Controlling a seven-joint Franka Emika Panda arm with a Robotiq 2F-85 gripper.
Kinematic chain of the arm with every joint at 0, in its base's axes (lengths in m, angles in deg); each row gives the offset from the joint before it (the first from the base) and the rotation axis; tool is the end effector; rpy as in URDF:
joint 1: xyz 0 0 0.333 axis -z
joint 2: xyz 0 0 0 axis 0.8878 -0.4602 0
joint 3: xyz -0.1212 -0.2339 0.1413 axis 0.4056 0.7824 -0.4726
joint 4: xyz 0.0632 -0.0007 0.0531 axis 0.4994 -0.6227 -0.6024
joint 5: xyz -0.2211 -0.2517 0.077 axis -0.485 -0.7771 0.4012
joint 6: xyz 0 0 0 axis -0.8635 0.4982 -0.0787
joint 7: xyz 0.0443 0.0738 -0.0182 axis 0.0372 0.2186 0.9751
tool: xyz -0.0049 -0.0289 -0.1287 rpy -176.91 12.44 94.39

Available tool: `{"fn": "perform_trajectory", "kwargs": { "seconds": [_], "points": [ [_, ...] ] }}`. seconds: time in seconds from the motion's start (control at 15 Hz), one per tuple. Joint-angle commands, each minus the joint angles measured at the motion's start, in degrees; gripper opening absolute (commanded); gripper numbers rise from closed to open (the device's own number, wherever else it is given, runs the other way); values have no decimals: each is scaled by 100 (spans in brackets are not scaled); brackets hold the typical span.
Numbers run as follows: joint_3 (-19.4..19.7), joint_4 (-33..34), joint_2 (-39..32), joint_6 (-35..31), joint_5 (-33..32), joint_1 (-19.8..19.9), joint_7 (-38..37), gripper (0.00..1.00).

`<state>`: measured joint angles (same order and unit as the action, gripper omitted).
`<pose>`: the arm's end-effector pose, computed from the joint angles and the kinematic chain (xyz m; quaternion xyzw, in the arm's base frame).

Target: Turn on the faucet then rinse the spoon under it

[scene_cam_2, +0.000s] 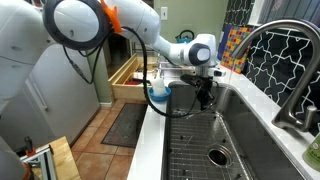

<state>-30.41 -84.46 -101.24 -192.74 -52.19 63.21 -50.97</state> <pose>0.6546 -0.1349 0.3022 0.9702 -0.2103 -0.0181 0.1191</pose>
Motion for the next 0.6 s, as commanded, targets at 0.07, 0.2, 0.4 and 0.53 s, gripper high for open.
{"fn": "perform_trajectory", "kwargs": {
  "seconds": [0.07,0.2,0.4,0.53],
  "points": [
    [-403,206,226,924,-52,458,1503,2],
    [-475,182,314,1128,-158,548,2125,2],
    [-544,0,498,1257,-209,632,2683,2],
    [-603,-274,689,1089,-280,662,3039,2]
  ]
}}
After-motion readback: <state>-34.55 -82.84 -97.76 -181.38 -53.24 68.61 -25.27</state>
